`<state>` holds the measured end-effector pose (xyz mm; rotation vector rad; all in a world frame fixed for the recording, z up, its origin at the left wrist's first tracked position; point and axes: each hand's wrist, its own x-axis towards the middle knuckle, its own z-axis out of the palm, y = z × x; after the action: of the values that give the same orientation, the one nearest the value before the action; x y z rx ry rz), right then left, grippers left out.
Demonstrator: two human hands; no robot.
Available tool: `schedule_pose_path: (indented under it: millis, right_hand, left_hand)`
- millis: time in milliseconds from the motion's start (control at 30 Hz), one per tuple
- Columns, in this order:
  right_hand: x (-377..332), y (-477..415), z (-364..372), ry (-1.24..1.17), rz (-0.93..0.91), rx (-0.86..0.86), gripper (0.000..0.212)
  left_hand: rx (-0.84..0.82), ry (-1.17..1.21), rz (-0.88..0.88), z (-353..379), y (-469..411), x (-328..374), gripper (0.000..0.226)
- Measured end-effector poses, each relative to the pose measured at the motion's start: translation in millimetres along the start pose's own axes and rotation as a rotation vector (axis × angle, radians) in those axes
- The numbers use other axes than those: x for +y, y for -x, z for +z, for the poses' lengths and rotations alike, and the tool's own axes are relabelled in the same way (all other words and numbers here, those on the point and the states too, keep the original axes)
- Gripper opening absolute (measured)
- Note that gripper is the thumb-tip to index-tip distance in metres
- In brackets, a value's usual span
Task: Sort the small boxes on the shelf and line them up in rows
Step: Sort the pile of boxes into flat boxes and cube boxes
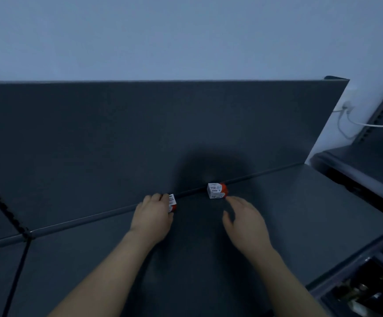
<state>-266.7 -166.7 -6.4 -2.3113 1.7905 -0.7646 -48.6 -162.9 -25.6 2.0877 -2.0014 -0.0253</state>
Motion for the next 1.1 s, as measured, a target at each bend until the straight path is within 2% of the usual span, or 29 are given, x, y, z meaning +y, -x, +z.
schedule_pose_path:
  millis: [167, 367, 600, 733, 933, 1100]
  right_hand:
    - [26, -32, 11, -0.051, -0.087, -0.015, 0.036]
    - [45, -68, 31, -0.103, -0.186, -0.114, 0.042]
    - [41, -81, 52, 0.003, -0.165, -0.227, 0.056]
    - [20, -71, 57, 0.022, -0.208, -0.257, 0.041]
    - [-45, -35, 54, -0.284, -0.321, -0.397, 0.022]
    - [-123, 10, 58, -0.47, -0.475, -0.391, 0.024]
  left_hand:
    - [0.003, -0.05, -0.095, 7, -3, 14, 0.045]
    - [0.032, 0.045, -0.175, 9, 13, 24, 0.048]
    - [0.13, 0.167, -0.283, -4, 44, 20, 0.04]
    - [0.179, 0.2, -0.344, -10, 72, 10, 0.039]
    - [0.228, 0.283, -0.47, -28, 120, -18, 0.036]
    - [0.328, 0.296, -0.543, -50, 181, -56, 0.033]
